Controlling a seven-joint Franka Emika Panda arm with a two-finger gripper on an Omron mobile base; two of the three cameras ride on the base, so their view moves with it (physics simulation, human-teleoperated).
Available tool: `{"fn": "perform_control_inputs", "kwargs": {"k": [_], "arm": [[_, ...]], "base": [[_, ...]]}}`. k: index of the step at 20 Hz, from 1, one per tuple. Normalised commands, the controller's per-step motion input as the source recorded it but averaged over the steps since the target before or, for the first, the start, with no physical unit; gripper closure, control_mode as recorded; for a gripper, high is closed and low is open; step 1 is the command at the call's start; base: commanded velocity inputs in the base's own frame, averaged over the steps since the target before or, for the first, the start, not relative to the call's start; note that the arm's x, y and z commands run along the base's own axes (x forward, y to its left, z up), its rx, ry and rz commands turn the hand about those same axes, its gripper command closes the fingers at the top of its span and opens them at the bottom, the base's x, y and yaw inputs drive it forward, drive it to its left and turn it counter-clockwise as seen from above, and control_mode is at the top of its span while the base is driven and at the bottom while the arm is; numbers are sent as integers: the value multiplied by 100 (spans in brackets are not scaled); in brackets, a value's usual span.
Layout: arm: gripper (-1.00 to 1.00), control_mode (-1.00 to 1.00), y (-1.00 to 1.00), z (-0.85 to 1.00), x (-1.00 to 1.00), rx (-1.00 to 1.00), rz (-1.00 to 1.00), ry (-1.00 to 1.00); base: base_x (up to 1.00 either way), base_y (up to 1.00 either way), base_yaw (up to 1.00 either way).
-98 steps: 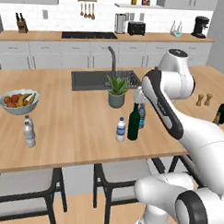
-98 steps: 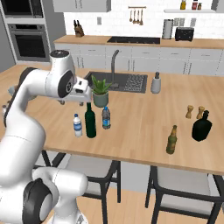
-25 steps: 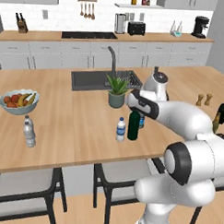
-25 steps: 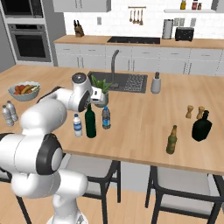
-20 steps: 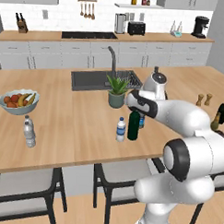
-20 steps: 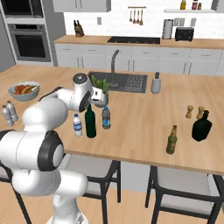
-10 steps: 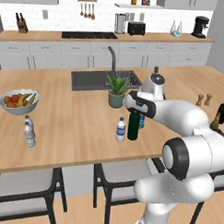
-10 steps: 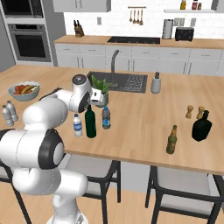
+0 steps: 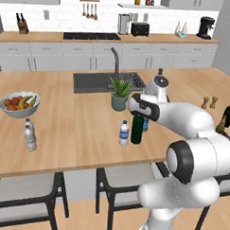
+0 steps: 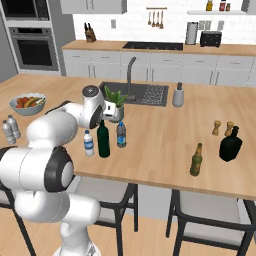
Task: Move the plastic bottles in the middle to the plastics group, and the glass bottles in the middle to the glass group.
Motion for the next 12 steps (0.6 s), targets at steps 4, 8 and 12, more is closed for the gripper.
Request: {"fn": "perform_control_inputs", "kwargs": {"k": [4,8,12], "arm": [[-100,-100,0,0,10,0,0,0],[-100,-100,0,-4,2,0,0,0],[-100,-100,0,-15,0,0,0,0]], "base": [[0,0,0],[0,0,0],[0,0,0]]}}
